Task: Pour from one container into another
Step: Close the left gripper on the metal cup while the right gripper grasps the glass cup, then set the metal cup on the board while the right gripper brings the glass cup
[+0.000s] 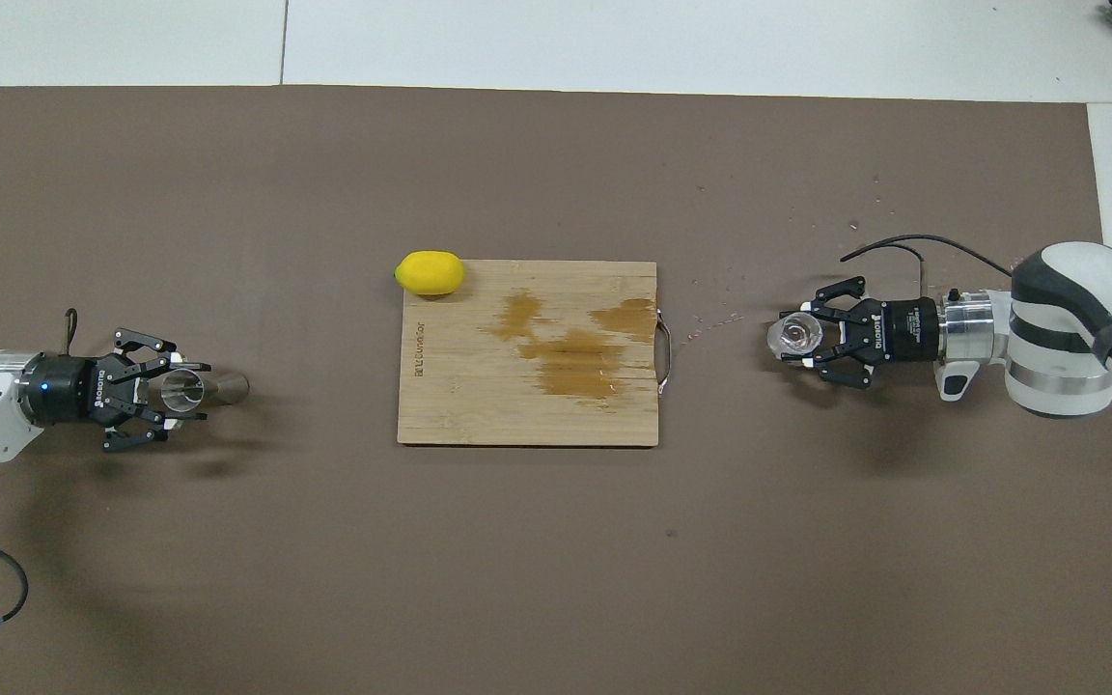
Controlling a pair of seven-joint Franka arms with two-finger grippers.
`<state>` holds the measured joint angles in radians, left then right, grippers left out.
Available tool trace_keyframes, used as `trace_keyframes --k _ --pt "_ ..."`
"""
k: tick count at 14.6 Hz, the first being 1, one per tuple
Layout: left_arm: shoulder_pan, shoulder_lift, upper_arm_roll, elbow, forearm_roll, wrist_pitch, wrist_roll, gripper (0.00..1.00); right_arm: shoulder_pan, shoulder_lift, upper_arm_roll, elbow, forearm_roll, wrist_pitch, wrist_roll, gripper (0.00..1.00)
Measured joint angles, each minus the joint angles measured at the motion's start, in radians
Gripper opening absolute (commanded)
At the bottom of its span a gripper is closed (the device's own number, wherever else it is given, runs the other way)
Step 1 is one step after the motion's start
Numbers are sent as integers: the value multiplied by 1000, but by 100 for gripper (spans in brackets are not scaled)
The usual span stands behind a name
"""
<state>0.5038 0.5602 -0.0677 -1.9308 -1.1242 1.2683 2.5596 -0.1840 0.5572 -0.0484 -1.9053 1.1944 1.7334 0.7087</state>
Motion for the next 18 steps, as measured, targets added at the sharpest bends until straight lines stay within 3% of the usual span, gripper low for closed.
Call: trace_keyframes --k 1,3,4,11,18 --pt "0 0 0 0 -2 0 0 27 0 0 1 1 0 0 11 14" --pt "0 0 -1 0 -12 0 0 26 4 0 2 7 1 0 35 1" --pt "-2 0 -1 0 -20 0 0 26 6 0 2 11 1 0 43 0" --pt "-107 -13 -8 0 -113 1 -54 26 39 -59 7 31 8 20 76 0" --pt "-245 -130 -10 -62 -216 137 -163 26 104 -200 8 25 8 92 200 0"
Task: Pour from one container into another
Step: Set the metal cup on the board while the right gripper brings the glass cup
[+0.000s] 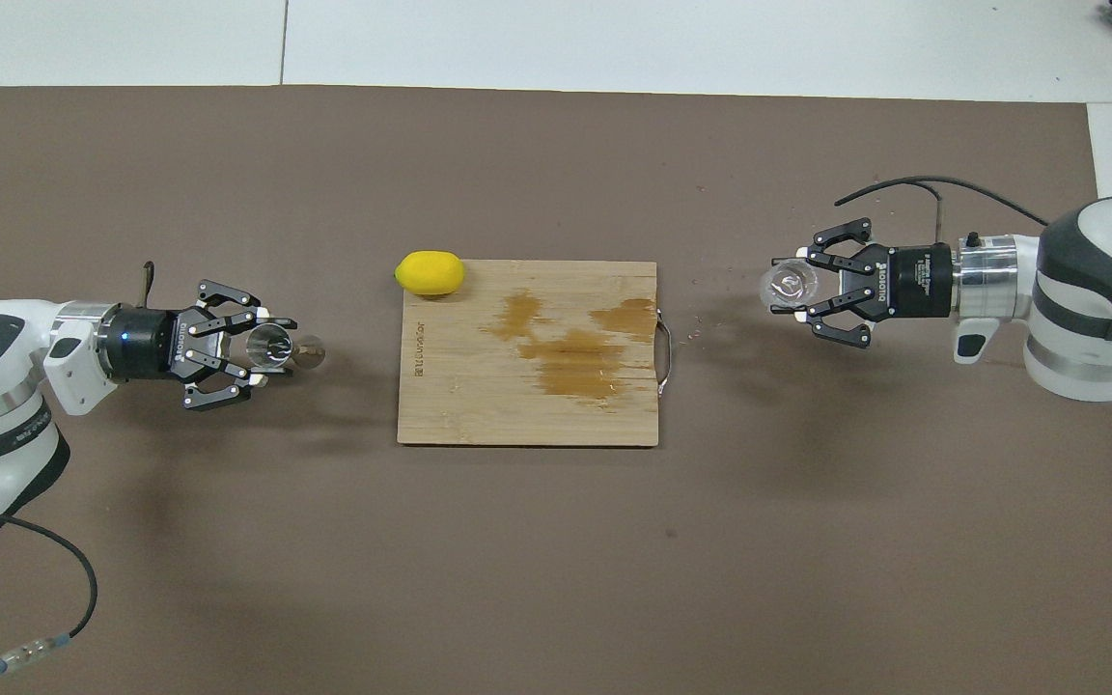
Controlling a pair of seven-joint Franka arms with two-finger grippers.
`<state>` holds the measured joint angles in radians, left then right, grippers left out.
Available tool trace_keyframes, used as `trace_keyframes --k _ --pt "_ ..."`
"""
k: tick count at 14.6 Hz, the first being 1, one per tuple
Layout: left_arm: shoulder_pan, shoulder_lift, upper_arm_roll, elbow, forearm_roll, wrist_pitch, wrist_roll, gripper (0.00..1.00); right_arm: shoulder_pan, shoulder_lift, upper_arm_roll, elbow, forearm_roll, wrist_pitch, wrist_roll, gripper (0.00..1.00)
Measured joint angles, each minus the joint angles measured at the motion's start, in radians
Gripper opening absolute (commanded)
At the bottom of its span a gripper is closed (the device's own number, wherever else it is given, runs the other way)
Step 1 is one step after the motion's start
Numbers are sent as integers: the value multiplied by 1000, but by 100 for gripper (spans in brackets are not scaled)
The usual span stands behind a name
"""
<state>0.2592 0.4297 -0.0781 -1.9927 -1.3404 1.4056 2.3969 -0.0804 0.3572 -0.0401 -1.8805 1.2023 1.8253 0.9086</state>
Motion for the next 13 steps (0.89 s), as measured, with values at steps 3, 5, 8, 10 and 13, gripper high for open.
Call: trace_keyframes --k 3,5,8,10,13 --pt "-91 -24 -1 -43 -87 65 -11 26 26 -32 0 -3 0 6 54 0" --pt "-153 -31 -1 -59 -142 109 -14 26 42 -40 1 -3 0 18 66 0" --pt "-236 -40 -1 -75 -230 173 -20 26 80 -56 1 -4 0 55 86 0" --pt "-292 -45 -1 -79 -289 228 -21 26 108 -70 1 -4 0 85 106 0" --pt "-376 -49 -1 -82 -382 302 -22 26 130 -78 0 -4 0 95 110 0"
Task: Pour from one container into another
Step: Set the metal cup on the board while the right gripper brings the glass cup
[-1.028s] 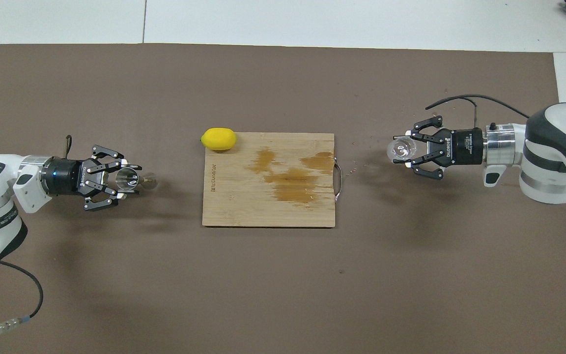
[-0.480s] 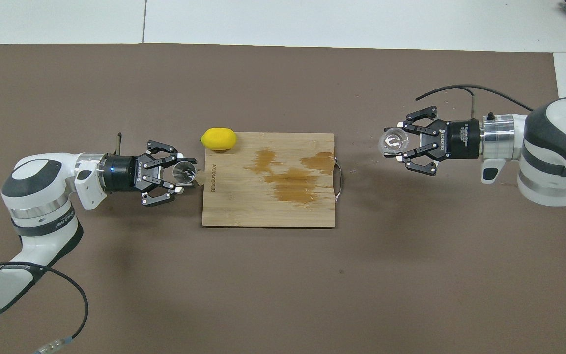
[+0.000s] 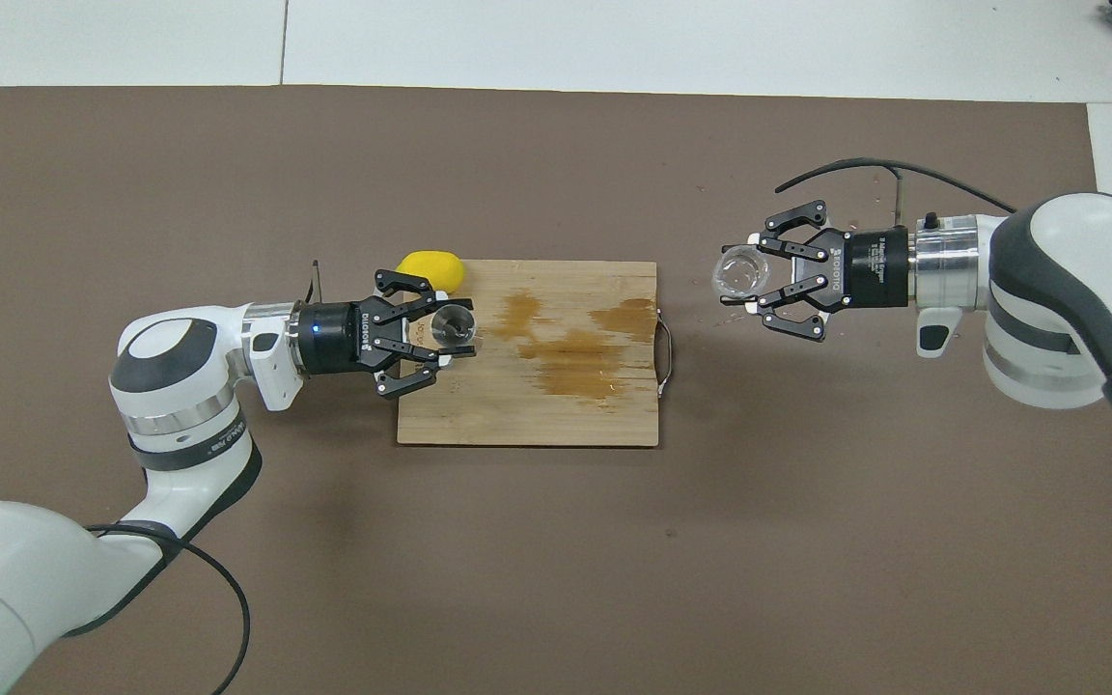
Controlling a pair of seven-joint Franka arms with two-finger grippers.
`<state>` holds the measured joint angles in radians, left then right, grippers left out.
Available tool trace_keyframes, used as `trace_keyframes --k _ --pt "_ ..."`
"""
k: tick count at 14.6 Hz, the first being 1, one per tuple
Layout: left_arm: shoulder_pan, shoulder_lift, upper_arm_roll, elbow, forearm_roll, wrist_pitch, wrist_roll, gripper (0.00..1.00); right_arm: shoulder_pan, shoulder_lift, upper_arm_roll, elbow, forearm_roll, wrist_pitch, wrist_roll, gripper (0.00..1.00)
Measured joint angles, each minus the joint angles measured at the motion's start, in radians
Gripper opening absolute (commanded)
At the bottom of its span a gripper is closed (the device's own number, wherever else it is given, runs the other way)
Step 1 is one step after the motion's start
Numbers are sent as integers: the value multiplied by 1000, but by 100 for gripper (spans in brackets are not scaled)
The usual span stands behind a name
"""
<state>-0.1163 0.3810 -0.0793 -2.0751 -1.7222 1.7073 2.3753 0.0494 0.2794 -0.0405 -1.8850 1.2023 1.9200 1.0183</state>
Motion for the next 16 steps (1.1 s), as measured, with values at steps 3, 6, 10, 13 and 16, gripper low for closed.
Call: trace_keyframes --k 3,6,10,13,16 --pt "-66 0 0 0 -67 60 -1 26 16 -1 0 -1 0 24 13 0" --pt "-109 0 0 -5 -116 112 -3 26 28 -5 -1 -1 0 25 15 0" --pt "-161 0 1 -19 -192 170 1 27 66 -7 -1 -3 0 42 16 0" --pt "-172 0 1 -34 -213 192 18 27 98 -7 -2 -9 0 68 18 0" --pt "-172 0 7 -51 -216 193 55 28 103 -10 -3 -9 0 69 18 0"
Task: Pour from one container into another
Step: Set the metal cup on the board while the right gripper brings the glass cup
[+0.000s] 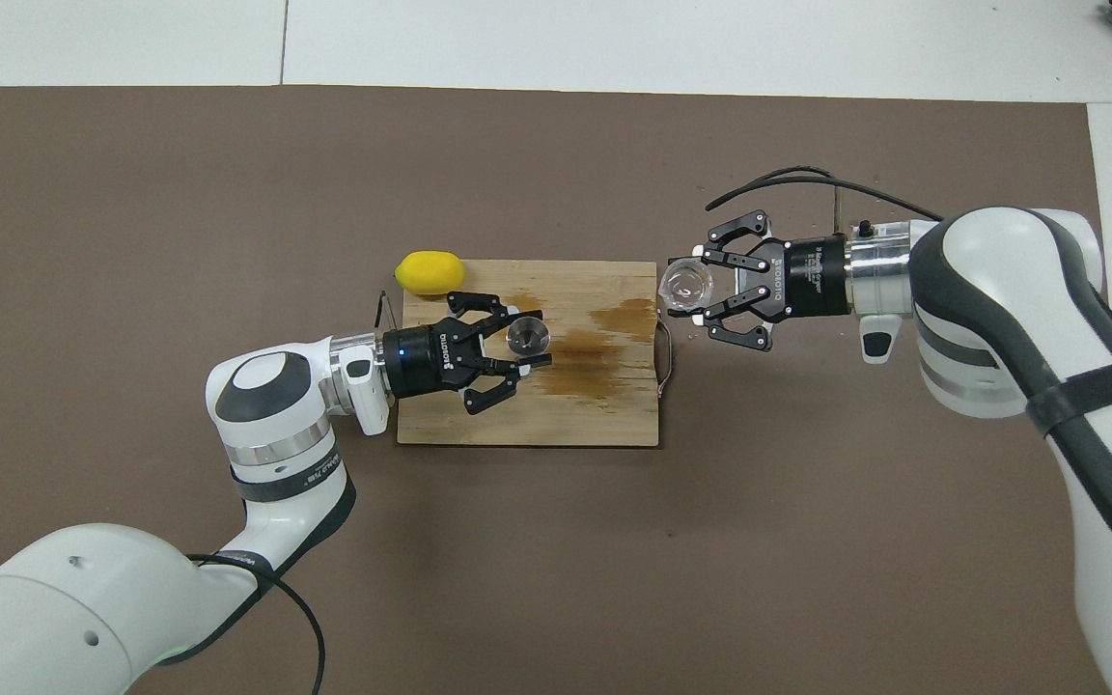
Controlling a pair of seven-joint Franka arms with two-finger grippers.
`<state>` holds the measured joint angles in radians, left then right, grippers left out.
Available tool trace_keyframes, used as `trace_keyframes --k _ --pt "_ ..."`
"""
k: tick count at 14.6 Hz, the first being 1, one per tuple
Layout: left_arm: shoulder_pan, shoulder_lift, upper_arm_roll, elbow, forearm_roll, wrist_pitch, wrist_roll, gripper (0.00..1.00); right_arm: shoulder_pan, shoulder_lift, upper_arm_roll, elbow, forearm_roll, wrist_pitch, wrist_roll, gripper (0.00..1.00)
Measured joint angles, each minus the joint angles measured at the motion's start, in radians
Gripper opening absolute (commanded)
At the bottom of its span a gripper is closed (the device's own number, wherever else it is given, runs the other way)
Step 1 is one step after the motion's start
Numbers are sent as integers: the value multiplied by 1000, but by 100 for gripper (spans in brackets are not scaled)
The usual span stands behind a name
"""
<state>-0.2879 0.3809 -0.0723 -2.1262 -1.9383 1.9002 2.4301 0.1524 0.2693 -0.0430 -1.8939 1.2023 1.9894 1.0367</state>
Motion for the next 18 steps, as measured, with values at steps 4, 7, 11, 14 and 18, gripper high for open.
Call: trace_keyframes --k 4,7,11,14,18 --pt "1 3 4 -13 -26 1 65 34 0 -2 -2 0 0 0 0 0" --pt "1 3 3 -14 -30 1 67 59 15 -3 -1 0 0 4 17 0" --pt "1 3 4 -21 -31 2 73 92 74 -7 -1 0 0 45 60 0" --pt "3 3 6 -28 -31 3 81 100 98 -10 -1 1 0 65 85 0" --pt "16 3 11 -28 -34 0 83 100 153 -12 -1 1 -1 132 114 0"
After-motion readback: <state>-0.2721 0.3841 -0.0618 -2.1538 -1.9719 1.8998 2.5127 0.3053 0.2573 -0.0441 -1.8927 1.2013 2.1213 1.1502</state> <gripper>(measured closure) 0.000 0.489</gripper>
